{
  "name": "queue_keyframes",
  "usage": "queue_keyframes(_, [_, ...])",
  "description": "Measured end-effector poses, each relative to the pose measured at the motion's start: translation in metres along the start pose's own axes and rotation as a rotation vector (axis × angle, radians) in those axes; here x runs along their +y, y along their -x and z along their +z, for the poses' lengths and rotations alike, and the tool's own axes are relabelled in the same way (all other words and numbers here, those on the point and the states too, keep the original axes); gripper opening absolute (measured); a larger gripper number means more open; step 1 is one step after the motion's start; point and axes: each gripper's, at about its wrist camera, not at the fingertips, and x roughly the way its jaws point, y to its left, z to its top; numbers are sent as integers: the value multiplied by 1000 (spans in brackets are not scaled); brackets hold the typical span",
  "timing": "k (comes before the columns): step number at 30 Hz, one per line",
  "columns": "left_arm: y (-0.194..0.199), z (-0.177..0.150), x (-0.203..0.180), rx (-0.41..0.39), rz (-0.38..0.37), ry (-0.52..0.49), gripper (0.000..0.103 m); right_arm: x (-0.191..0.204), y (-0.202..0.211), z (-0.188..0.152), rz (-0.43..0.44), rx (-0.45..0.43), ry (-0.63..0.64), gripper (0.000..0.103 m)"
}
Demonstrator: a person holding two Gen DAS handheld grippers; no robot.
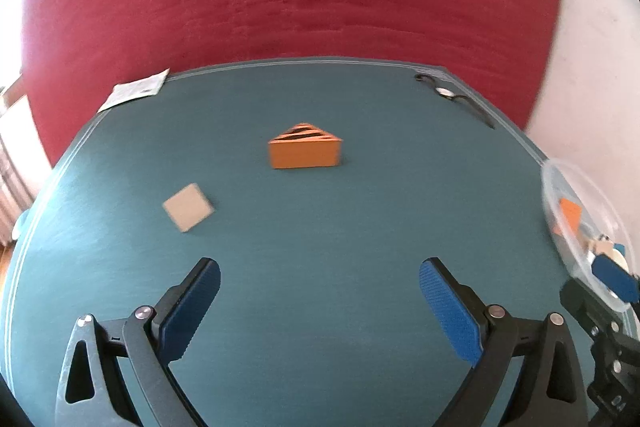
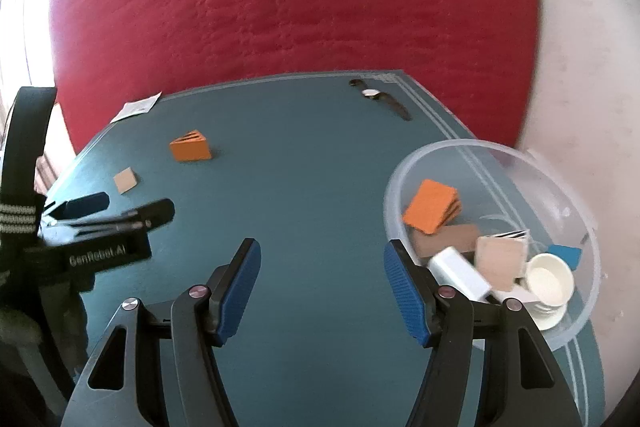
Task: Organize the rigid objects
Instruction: 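Withdraw both grippers from the bowl toward the remaining blocks, then close the left gripper on the small tan cube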
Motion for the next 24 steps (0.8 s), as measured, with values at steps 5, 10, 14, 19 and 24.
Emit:
queue_keyframes(5, [-5, 6, 31, 4, 47, 57, 101, 10, -7, -1, 29, 26, 11, 65])
queue_keyframes(10, [-16, 9, 61, 40, 96, 121, 101, 19, -11, -4, 45, 43, 23, 65])
queue_keyframes(14, [-27, 12, 80, 72, 117, 170, 101, 24, -14, -5, 56, 55, 34, 66])
queue_keyframes(19, [-37, 16, 91, 85, 141, 189, 101, 28, -19, -5, 65, 67, 43, 65])
queue_keyframes(24, [-47, 20, 94, 110, 148, 198, 92, 32, -25, -6, 74, 82, 49, 65])
